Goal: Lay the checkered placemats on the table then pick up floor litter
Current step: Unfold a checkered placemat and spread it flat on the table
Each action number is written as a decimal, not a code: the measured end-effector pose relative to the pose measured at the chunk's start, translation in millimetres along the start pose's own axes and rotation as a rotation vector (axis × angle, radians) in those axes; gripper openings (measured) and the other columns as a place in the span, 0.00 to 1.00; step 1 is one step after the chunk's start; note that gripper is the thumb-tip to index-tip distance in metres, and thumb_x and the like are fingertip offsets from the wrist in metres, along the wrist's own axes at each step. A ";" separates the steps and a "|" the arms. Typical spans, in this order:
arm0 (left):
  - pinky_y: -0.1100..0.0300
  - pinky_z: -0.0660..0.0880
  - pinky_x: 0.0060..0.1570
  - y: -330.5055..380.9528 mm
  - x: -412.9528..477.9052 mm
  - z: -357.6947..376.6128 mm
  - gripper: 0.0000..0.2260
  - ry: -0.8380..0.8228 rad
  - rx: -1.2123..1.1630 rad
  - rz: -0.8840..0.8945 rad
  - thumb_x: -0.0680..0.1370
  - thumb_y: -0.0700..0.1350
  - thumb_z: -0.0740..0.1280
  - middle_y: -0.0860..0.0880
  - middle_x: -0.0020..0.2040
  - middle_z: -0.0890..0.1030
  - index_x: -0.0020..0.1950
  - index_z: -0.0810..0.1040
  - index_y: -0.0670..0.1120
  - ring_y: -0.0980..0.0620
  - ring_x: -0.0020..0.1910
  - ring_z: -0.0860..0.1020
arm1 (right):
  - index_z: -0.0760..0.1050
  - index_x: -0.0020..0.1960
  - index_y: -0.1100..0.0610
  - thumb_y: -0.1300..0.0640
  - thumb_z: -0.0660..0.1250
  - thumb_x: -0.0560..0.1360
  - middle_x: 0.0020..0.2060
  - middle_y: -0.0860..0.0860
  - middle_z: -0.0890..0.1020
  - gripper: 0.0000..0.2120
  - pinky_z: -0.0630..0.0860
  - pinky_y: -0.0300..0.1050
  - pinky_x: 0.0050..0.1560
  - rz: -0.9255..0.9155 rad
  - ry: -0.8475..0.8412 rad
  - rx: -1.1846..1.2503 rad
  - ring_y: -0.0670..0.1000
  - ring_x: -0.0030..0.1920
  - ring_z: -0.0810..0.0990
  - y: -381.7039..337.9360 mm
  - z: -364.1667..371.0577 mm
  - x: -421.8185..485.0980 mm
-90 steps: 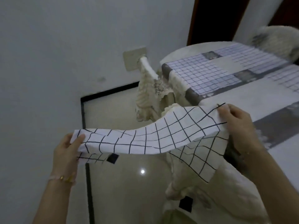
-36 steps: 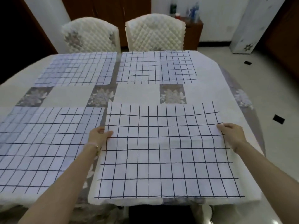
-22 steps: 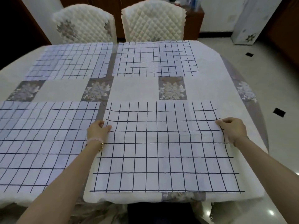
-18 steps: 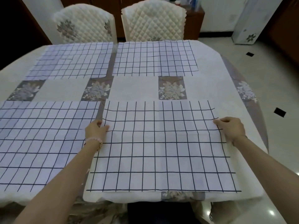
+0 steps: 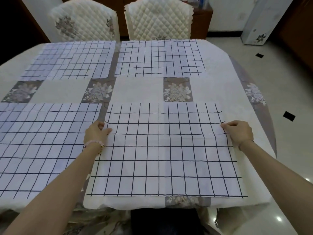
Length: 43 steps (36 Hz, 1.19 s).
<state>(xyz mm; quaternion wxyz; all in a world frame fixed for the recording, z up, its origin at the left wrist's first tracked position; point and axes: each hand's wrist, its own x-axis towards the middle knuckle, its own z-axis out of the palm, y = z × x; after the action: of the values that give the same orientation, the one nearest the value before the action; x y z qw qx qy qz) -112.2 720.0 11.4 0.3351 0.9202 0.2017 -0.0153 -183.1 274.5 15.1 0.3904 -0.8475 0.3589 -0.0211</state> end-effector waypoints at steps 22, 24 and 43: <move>0.54 0.57 0.74 -20.1 -54.4 8.9 0.26 -0.227 0.324 0.581 0.78 0.49 0.64 0.46 0.75 0.64 0.73 0.65 0.42 0.47 0.74 0.61 | 0.59 0.75 0.56 0.54 0.57 0.81 0.75 0.47 0.57 0.24 0.51 0.47 0.76 -0.576 -0.240 -0.550 0.50 0.77 0.54 62.5 10.6 -124.4; 0.54 0.54 0.75 -23.0 -48.8 7.1 0.29 -0.273 0.419 0.580 0.78 0.53 0.62 0.49 0.77 0.59 0.76 0.60 0.45 0.49 0.76 0.56 | 0.51 0.76 0.52 0.50 0.53 0.82 0.74 0.42 0.47 0.25 0.45 0.44 0.76 -0.576 -0.277 -0.595 0.46 0.77 0.47 70.3 8.8 -124.6; 0.50 0.55 0.74 -16.2 -64.7 1.7 0.27 -0.263 0.588 0.573 0.78 0.54 0.61 0.48 0.76 0.60 0.75 0.60 0.46 0.49 0.75 0.58 | 0.75 0.65 0.59 0.59 0.62 0.78 0.62 0.53 0.78 0.16 0.71 0.45 0.60 -0.584 -0.128 -0.453 0.54 0.62 0.74 35.8 -5.2 -110.9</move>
<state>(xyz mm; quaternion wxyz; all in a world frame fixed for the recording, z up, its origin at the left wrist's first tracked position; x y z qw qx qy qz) -177.6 706.8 10.8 0.0721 0.9856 -0.1193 -0.0955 -288.2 324.8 21.5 0.1921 -0.9787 0.0724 0.0015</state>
